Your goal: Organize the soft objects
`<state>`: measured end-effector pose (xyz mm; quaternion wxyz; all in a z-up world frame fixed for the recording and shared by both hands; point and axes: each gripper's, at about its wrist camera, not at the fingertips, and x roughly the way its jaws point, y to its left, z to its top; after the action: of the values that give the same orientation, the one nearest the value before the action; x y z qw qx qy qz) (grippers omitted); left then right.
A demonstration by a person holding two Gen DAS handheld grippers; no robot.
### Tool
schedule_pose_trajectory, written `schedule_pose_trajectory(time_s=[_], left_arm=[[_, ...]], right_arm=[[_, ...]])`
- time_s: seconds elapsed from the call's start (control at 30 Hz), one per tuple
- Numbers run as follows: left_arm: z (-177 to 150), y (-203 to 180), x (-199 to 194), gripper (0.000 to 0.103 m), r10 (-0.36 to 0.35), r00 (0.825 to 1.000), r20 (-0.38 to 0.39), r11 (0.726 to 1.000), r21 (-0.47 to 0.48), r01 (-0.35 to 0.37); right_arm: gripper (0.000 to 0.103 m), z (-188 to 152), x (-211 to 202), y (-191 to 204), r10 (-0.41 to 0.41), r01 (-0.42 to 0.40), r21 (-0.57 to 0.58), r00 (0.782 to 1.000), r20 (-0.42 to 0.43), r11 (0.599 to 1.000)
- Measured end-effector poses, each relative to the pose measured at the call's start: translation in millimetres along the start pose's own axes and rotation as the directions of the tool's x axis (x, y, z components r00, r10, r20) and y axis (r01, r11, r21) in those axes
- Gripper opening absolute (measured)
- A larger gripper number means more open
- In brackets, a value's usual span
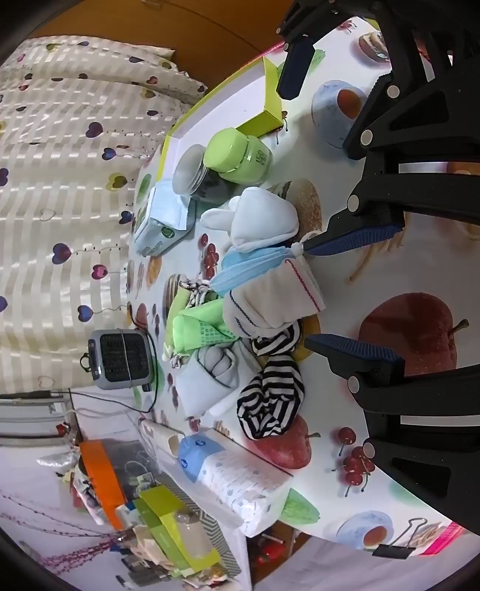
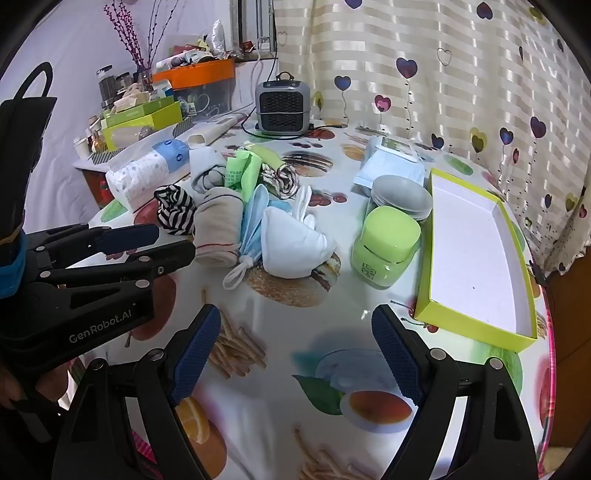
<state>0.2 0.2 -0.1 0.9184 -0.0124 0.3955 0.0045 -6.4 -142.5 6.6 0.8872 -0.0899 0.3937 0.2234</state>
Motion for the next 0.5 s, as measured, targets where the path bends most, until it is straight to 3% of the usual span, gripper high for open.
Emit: schedule_pose_trajectory(time_s=[0.5], left_arm=[[1.1, -0.5, 5.6, 0.043, -0.012, 1.000, -0.003, 1.000, -0.003, 0.012]], right_arm=[[0.084, -0.9, -1.1, -1.7, 0.003, -0.003, 0.003, 1.000, 0.001, 1.000]])
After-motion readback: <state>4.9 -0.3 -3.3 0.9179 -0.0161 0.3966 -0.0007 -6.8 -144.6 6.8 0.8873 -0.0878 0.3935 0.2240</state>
